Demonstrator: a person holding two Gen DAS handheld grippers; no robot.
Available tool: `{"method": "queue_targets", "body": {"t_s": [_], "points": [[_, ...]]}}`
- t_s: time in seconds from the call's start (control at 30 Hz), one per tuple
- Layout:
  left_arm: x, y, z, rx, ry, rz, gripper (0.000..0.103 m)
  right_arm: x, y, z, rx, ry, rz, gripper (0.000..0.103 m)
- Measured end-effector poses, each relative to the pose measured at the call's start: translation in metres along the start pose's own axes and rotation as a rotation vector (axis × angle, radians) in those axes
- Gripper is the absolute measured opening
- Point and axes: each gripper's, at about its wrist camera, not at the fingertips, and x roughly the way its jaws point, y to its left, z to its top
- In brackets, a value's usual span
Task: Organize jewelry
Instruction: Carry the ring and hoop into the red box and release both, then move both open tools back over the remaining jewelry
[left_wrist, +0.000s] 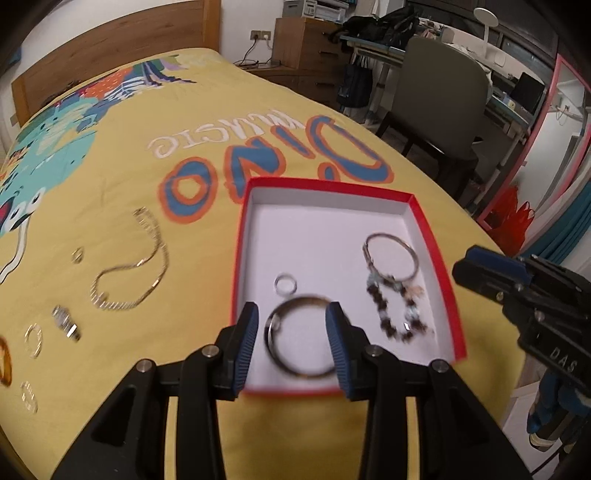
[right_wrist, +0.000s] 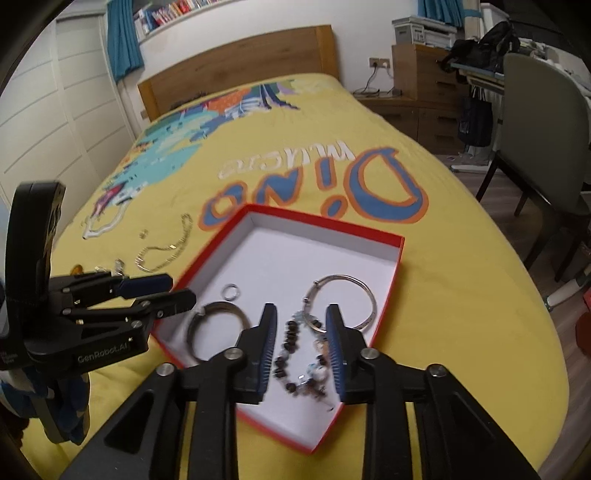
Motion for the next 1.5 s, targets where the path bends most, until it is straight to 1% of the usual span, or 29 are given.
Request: {"method": "queue_targets", "body": {"t_s": [0.03, 0.17, 0.23, 0.27, 0.4, 0.43, 0.6, 0.73, 0.9, 1.03, 1.2, 1.3, 1.5], "points": [[-0.008, 0.002, -0.004, -0.001, -0.002, 0.000, 0.036, -0.007, 0.005, 0.000, 0.003, -0.009, 0.007, 0.031], [-0.046, 0.016, -0.029, -0.008, -0.029, 0.042, 0.036, -0.028, 0.029, -0.006, 0.004, -0.032, 0.043, 0.035], [-0.065, 0.028, -0.046, -0.017, -0.039, 0.065, 0.036, -0.037, 0.042, -0.011, -0.001, -0.037, 0.064, 0.037], [-0.075, 0.034, -0.056, -0.022, -0.044, 0.088, 0.036, -0.041, 0.050, -0.015, -0.003, -0.039, 0.077, 0.038], [-0.109, 0.060, -0.090, -0.050, -0.070, 0.148, 0.036, -0.055, 0.078, -0.030, -0.007, -0.038, 0.116, 0.039], [-0.116, 0.066, -0.097, -0.060, -0.076, 0.154, 0.036, -0.058, 0.085, -0.034, -0.008, -0.038, 0.124, 0.040], [-0.154, 0.094, -0.134, -0.104, -0.089, 0.187, 0.036, -0.075, 0.117, -0.048, -0.023, -0.040, 0.164, 0.040], [-0.186, 0.119, -0.166, -0.161, -0.112, 0.228, 0.036, -0.087, 0.139, -0.053, -0.042, -0.050, 0.191, 0.040], [-0.212, 0.141, -0.193, -0.211, -0.128, 0.279, 0.036, -0.096, 0.165, -0.059, -0.065, -0.059, 0.219, 0.040], [-0.226, 0.159, -0.211, -0.265, -0.134, 0.296, 0.036, -0.095, 0.183, -0.064, -0.086, -0.055, 0.240, 0.041], [-0.232, 0.180, -0.227, -0.331, -0.143, 0.331, 0.036, -0.089, 0.199, -0.070, -0.109, -0.036, 0.262, 0.041], [-0.232, 0.195, -0.233, -0.384, -0.147, 0.314, 0.036, -0.082, 0.205, -0.070, -0.121, -0.025, 0.266, 0.042], [-0.216, 0.224, -0.228, -0.424, -0.136, 0.274, 0.036, -0.058, 0.216, -0.063, -0.143, 0.000, 0.272, 0.046]]}}
